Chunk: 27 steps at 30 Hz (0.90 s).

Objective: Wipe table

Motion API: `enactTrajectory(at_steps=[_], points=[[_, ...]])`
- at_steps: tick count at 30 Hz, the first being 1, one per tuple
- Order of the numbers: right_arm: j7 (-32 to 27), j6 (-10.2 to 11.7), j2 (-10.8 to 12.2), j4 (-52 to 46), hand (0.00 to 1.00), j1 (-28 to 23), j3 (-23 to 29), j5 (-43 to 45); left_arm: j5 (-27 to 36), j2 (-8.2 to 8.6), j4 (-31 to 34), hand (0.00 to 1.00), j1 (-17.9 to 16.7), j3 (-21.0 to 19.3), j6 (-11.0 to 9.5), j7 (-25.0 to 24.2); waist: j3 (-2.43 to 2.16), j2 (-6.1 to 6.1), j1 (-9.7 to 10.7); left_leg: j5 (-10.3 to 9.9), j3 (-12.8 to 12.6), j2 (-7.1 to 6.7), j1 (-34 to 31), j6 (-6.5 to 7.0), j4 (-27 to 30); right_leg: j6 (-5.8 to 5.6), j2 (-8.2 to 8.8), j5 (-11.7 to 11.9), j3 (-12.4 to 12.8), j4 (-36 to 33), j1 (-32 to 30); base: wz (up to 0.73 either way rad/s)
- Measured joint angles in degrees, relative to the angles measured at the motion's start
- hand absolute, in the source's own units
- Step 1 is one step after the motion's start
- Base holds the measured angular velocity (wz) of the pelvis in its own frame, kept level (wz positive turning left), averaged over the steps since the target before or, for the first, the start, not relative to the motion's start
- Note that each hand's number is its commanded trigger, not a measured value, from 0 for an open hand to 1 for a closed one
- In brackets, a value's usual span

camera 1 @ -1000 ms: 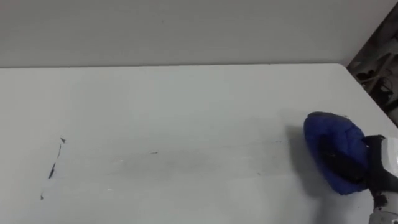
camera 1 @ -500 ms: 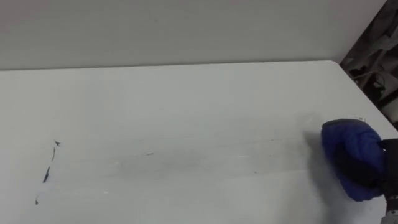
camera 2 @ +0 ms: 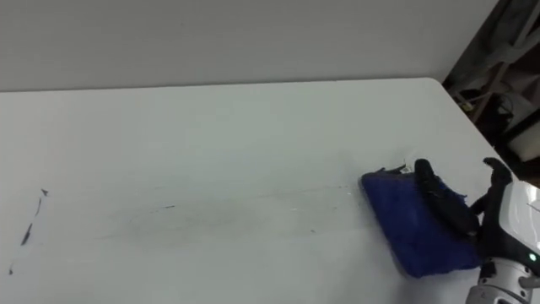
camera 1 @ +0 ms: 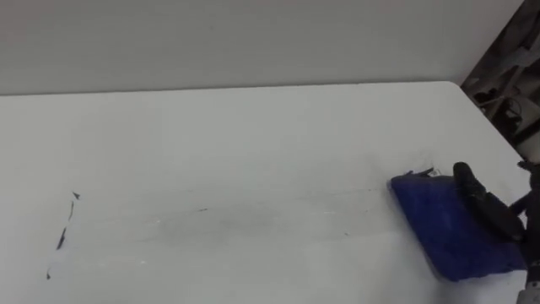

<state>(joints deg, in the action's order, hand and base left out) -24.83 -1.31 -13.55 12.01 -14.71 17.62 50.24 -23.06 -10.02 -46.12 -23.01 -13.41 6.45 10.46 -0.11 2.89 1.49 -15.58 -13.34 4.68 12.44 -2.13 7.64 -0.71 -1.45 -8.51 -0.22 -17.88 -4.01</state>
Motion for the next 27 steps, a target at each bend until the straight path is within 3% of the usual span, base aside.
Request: enactTrajectory(at_steps=[8, 13, 17, 20, 27], points=[[-0.76, 0.08, -0.05, -0.33, 0.0, 0.34, 0.17, -1.53, -0.04, 0.01, 0.01, 0.0, -0.09, -0.02, -0.01, -0.09, -0.01, -0.06, -0.09, 0.0, -0.11, 0.0, -0.02, 0.0, 0.01, 0.01, 0.0, 0.03, -0.01, 0.04, -0.03, 0.0], [-0.97, 0.75, -0.27, -0.04, 0.0, 0.24, 3.16, -7.86, -0.04, 0.0, 0.05, 0.0, -0.64, -0.67, -0.53, -0.12, 0.05, 0.21, -0.05, 0.0, -0.17, -0.02, -0.01, 0.0, 0.17, 0.01, 0.03, -0.02, 0.14, -0.17, -0.09, 0.0], [-2.37, 1.78, -1.61, 5.23, 0.0, 0.05, 6.24, -12.03, -0.04, -0.1, 0.97, 0.0, -1.57, -3.01, -1.55, -0.83, 0.07, 1.3, 1.05, 0.0, -0.17, -0.13, 0.15, 0.0, 0.39, 0.06, 0.29, -0.47, 0.06, -0.94, -0.11, 0.0], [-2.85, 1.35, -1.64, 7.93, 0.0, 0.02, 9.57, -14.88, -0.03, -0.06, 1.07, 0.0, -2.05, -4.46, -1.71, -1.07, 0.12, 1.84, 1.93, 0.0, -0.16, -0.16, 0.1, 0.0, 0.52, 0.05, 0.31, -0.55, 0.08, -0.89, -0.12, 0.0], [-5.04, 1.04, -2.54, 13.17, 0.0, -0.69, 14.78, -22.95, 0.01, -0.01, 1.07, 0.0, -2.95, -4.95, -1.45, -1.26, -0.02, 1.77, 3.67, -0.08, -0.11, 0.01, 0.04, 0.04, 0.17, 0.13, 0.19, -0.49, -0.11, -0.33, -0.11, 0.0]])
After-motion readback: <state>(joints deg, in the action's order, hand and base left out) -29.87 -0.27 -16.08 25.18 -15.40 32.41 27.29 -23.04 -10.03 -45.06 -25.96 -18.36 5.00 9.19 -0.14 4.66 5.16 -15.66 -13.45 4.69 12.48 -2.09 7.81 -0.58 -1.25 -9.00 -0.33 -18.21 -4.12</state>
